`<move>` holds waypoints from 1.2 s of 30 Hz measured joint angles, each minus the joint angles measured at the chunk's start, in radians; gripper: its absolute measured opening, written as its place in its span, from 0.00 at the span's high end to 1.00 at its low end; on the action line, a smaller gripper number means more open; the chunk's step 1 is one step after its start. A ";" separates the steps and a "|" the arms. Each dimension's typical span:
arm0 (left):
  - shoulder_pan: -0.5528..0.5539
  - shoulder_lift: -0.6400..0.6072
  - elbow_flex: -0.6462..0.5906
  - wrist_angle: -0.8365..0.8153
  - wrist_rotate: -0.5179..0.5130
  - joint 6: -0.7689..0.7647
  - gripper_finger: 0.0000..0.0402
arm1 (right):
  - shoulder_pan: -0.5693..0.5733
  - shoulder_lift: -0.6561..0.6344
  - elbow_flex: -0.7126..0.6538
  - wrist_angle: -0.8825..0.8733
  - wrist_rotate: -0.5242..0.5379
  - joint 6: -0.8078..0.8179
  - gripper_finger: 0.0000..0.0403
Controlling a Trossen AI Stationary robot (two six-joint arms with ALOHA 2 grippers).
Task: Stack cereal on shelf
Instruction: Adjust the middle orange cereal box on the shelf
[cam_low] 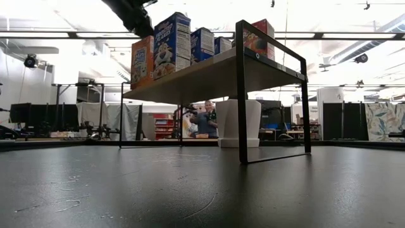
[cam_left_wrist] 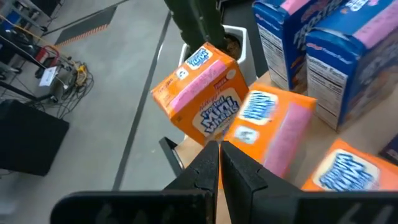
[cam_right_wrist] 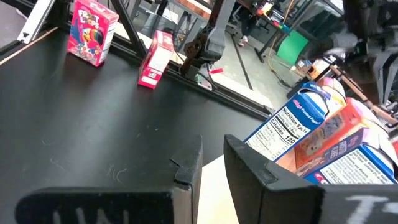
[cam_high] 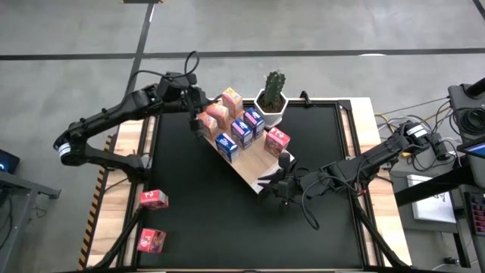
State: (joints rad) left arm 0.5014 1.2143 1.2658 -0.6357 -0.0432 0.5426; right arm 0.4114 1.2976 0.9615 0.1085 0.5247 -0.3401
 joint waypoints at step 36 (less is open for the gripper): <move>-0.005 0.124 0.031 0.085 0.252 -0.028 1.00 | 0.000 0.000 0.000 0.000 0.000 -0.027 0.86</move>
State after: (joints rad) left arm 0.4964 1.3384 1.2964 -0.5505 0.2085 0.5144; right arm 0.4114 1.2976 0.9613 0.1085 0.5251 -0.3672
